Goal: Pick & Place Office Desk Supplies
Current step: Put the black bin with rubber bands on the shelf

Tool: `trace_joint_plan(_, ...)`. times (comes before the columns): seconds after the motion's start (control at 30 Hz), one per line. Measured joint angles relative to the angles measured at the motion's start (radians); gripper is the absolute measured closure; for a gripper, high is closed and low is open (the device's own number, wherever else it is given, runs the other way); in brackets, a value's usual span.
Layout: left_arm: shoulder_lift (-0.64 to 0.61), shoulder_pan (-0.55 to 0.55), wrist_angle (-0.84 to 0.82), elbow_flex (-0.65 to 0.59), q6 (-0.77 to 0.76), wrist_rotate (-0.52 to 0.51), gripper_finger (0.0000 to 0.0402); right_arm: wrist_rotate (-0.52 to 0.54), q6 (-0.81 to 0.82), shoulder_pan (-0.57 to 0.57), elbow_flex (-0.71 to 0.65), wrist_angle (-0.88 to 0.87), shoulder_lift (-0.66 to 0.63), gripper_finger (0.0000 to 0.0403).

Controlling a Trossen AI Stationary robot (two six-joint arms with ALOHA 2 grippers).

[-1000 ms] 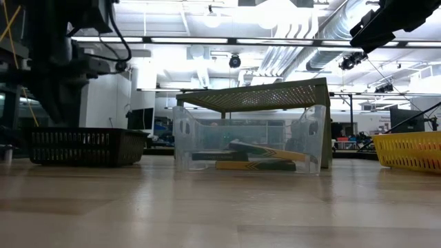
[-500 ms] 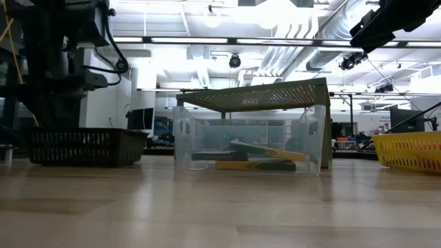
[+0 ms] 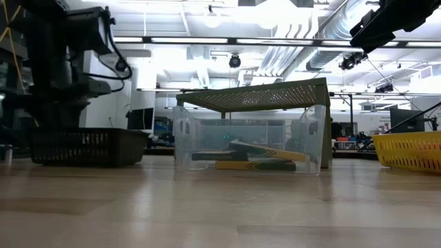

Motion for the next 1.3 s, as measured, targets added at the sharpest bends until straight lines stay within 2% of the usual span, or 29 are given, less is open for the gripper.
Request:
trace_joint_plan(0.17,0.000,0.022,0.058,0.000,0.061,0.008,0.0330,0.000,0.000,0.000,0.000,0.000,0.000,0.0312)
trace_joint_plan(0.53,0.000,0.100,0.049,0.000,0.118,0.036,0.0395,0.000,0.000,0.000,0.000,0.000,0.000,0.0312)
trace_joint_plan(0.93,0.000,0.122,0.058,0.006,0.170,0.151,0.0398,0.000,0.000,0.000,0.000,0.000,0.000,0.0312)
trace_joint_plan(1.03,0.001,0.122,0.057,0.029,0.192,0.184,0.0399,0.000,0.000,0.000,0.000,0.000,0.000,0.0312)
trace_joint_plan(1.3,0.001,0.129,0.048,0.151,0.277,0.188,0.0400,0.000,0.000,0.000,0.000,0.000,0.000,0.0312)
